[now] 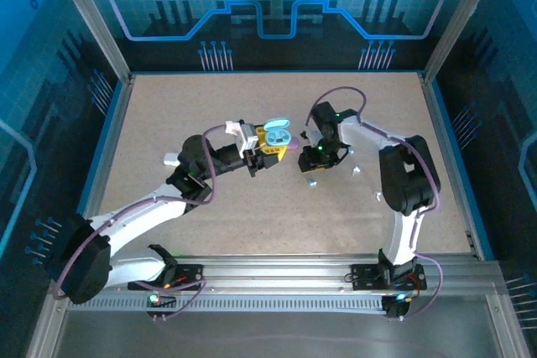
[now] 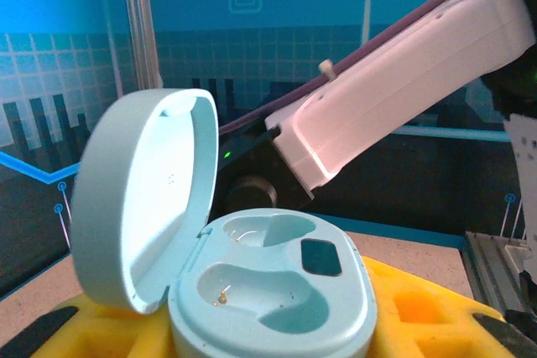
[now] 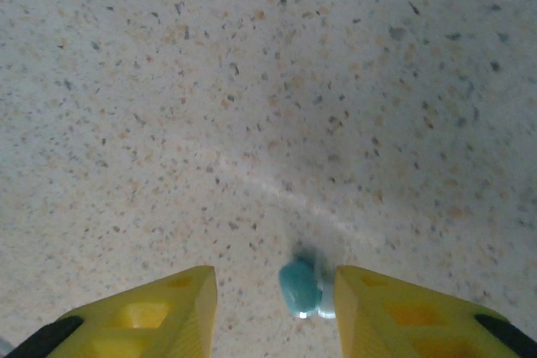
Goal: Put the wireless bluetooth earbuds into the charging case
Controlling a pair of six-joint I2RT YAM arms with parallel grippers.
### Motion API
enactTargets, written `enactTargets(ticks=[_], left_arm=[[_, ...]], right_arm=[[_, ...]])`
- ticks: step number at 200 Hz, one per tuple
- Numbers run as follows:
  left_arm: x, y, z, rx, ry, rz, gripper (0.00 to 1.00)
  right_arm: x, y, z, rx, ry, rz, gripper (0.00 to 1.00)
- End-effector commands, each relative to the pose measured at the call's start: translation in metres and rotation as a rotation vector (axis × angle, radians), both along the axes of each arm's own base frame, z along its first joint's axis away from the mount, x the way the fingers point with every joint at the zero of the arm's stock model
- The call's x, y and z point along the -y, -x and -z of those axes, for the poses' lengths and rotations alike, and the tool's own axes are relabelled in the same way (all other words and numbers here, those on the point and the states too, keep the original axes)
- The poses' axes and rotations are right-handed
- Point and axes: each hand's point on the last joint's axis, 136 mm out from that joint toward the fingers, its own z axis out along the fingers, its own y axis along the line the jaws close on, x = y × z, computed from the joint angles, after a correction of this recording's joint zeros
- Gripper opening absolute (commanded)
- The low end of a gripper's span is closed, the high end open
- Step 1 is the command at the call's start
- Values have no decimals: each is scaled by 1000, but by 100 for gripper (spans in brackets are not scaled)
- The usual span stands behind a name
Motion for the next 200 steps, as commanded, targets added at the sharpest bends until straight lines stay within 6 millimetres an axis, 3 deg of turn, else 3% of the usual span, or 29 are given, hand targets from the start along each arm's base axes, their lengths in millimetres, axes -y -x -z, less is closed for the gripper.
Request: enactTargets(ticks=[1, 124, 200], left_arm=[[-5, 2, -3, 29, -8, -21, 33], [-2, 1, -3, 18, -10, -11, 33], [-1, 0, 0, 9, -11, -5, 33]], right_arm=[[3, 5, 9, -22, 73, -70, 42], [-2, 28, 25, -126, 112, -133, 34], [3, 28, 29, -132, 150, -127, 30]])
